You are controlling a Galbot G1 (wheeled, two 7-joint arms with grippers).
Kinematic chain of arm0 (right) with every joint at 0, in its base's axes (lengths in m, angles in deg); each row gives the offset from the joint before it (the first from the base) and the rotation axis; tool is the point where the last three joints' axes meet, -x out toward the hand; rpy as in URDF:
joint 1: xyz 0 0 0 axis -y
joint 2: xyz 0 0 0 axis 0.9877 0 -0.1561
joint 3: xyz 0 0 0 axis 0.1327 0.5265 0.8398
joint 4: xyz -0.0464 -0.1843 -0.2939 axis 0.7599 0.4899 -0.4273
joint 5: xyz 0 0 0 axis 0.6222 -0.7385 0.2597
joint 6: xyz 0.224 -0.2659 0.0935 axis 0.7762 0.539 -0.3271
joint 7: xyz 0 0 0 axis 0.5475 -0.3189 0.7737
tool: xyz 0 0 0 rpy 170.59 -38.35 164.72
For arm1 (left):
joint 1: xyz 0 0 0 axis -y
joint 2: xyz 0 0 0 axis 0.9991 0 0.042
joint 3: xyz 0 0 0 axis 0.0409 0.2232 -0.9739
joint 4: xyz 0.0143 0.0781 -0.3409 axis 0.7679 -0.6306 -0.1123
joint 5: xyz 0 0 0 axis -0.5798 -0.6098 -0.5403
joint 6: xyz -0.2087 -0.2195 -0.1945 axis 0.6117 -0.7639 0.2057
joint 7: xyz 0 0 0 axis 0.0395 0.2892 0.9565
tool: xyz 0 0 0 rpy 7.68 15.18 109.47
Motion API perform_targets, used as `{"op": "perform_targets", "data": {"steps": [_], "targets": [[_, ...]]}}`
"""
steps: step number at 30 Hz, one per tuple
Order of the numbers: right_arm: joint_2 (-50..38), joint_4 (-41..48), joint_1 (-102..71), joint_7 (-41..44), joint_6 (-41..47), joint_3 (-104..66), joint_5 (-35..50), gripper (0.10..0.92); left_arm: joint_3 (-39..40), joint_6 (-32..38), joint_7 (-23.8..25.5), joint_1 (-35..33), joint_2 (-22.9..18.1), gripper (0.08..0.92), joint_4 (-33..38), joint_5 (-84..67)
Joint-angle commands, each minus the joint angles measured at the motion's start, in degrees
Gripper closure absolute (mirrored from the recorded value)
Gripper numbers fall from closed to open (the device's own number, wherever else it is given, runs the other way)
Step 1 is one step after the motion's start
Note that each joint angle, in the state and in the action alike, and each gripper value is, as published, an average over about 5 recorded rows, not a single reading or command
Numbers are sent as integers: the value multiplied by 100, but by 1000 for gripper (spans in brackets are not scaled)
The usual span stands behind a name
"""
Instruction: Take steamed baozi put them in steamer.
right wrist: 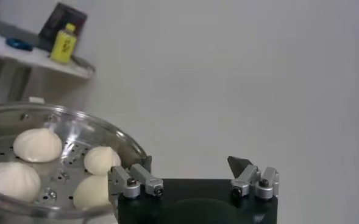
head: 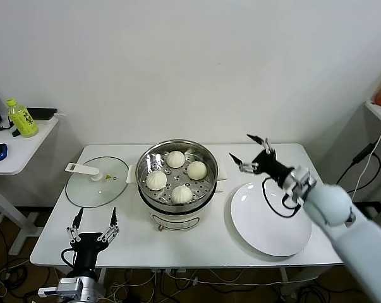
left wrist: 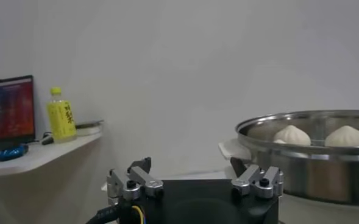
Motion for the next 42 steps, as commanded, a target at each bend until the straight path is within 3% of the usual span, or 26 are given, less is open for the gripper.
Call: {"op": "perform_targets", "data": {"steps": [1, 12, 21, 42], "targets": [[1407, -190, -3116, -1216, -1596, -1493, -280, 203, 34, -58, 2, -14, -42, 177, -40, 22], [2571, -36, -3732, -1792, -2466, -1309, -338, 203, -78, 7, 5, 3, -17, 177, -73, 0], [2127, -137, -3979, -2239, -2968, -962, 135, 203, -101, 10, 13, 72, 41, 177, -75, -44], [2169, -247, -3903, -1825, -2559, -1530, 159, 203, -173, 174, 114, 8, 51, 177, -96, -105]]}}
